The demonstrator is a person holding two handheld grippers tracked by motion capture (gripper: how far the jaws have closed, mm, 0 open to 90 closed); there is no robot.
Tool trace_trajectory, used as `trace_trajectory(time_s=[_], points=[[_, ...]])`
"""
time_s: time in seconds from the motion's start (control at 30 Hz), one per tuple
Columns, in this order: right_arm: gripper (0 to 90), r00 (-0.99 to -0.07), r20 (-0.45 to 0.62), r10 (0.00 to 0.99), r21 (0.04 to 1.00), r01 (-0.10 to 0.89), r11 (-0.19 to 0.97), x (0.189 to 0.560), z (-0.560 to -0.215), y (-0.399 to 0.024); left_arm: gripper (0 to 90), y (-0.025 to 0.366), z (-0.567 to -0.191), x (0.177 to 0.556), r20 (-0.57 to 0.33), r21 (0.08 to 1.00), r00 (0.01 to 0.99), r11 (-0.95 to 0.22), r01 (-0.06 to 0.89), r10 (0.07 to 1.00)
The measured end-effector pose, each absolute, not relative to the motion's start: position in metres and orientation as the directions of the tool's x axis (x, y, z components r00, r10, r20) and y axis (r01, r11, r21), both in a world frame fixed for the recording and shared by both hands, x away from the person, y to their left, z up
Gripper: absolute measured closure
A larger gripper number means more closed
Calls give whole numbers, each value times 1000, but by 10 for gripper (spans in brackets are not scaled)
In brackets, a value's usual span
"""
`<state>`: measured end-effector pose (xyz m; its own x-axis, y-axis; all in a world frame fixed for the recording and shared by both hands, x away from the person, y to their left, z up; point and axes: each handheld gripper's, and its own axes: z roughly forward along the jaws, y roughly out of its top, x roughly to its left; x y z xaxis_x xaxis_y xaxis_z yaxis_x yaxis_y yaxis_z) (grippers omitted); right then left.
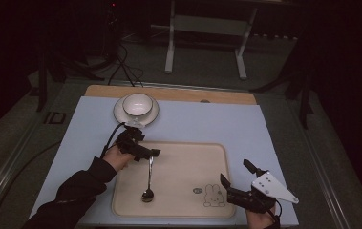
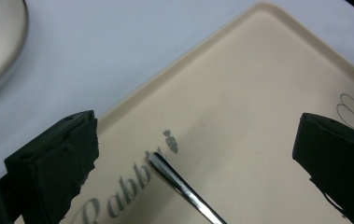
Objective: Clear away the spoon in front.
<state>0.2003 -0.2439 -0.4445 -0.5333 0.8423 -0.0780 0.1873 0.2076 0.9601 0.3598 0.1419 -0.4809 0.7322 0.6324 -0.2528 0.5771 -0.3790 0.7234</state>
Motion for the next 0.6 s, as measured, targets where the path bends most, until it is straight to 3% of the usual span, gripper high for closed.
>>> trace_trajectory(time_s=[0.4, 0.6], points=[[129, -533, -72, 843, 960, 194, 204, 201, -445, -244, 9, 160, -452, 325, -206, 848, 793, -299, 437, 574], [128, -532, -67, 844, 960, 196, 199, 201, -445, -244, 9, 162, -445, 308, -185, 862, 820, -312, 400, 541]])
